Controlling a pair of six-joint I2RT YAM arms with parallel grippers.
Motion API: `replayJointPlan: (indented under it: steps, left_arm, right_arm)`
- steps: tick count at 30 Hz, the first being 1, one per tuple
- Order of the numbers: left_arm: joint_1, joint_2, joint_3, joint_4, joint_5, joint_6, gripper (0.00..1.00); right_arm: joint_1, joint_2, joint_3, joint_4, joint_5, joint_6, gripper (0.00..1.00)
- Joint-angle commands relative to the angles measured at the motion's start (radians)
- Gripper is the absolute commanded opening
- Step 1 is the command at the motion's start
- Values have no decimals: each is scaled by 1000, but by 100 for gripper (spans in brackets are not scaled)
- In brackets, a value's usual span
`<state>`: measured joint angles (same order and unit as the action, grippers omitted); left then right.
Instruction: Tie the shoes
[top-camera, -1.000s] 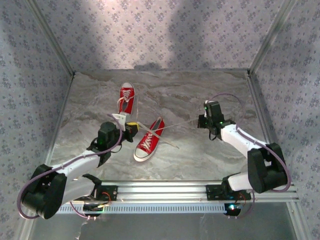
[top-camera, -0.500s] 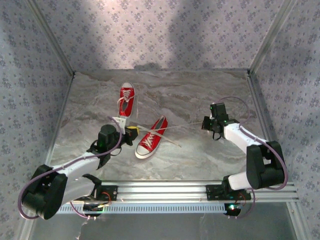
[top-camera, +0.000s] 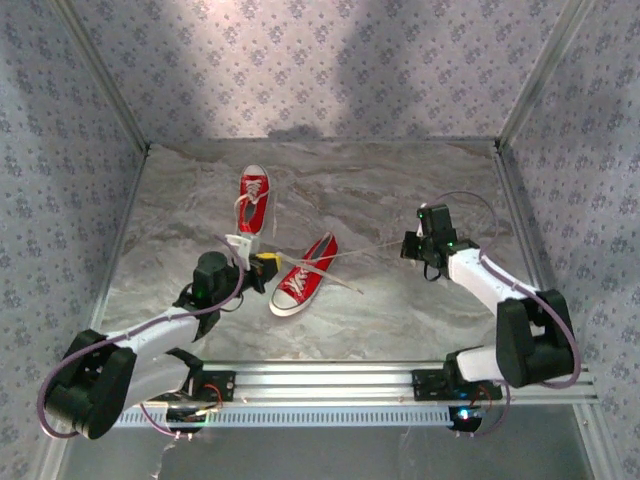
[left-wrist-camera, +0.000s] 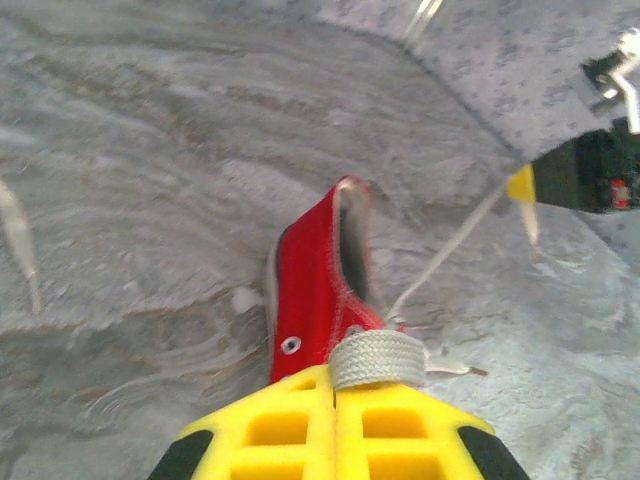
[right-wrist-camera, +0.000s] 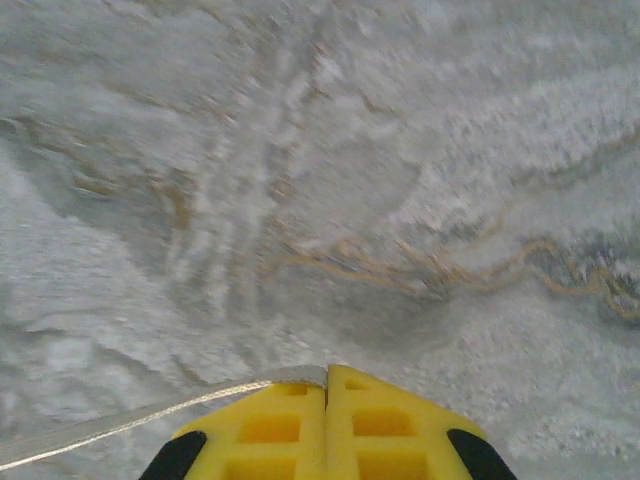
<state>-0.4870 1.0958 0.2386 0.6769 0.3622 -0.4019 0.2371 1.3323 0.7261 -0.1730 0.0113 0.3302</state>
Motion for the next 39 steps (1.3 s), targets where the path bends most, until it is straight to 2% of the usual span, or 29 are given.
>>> replayJointPlan:
  steps: [1,7,10,13,17,23,31,39]
  left_arm:
    - [-43,-28,2,131,115,60,0]
    - [-120,58,100,84,230,138,0]
    - [-143,126,135,66,244,149,0]
    - [-179,161,167,26,238,183,0]
    - [-257,186,232,-108,166,261,0]
    - [-349,250,281,-157,63,327,0]
    - [-442,499,446,-156,-8,339,0]
    - [-538,712,599,-147,-34,315,0]
  right_arm:
    - [39,-98,20,53,-43,-60,0]
    - [110,-141,75,66,-95,-63,0]
    - [130,-137,102,84,-110,-60,0]
    - [129,-90,156,88,-184,-78,0]
    - [137,50,325,46,-287,-81,0]
    - [229,325,660,-22,-382,-74,0]
    - [320,600,1033,-172,-451,-74,0]
    - [358,779,1242,-246,-516,-51,0]
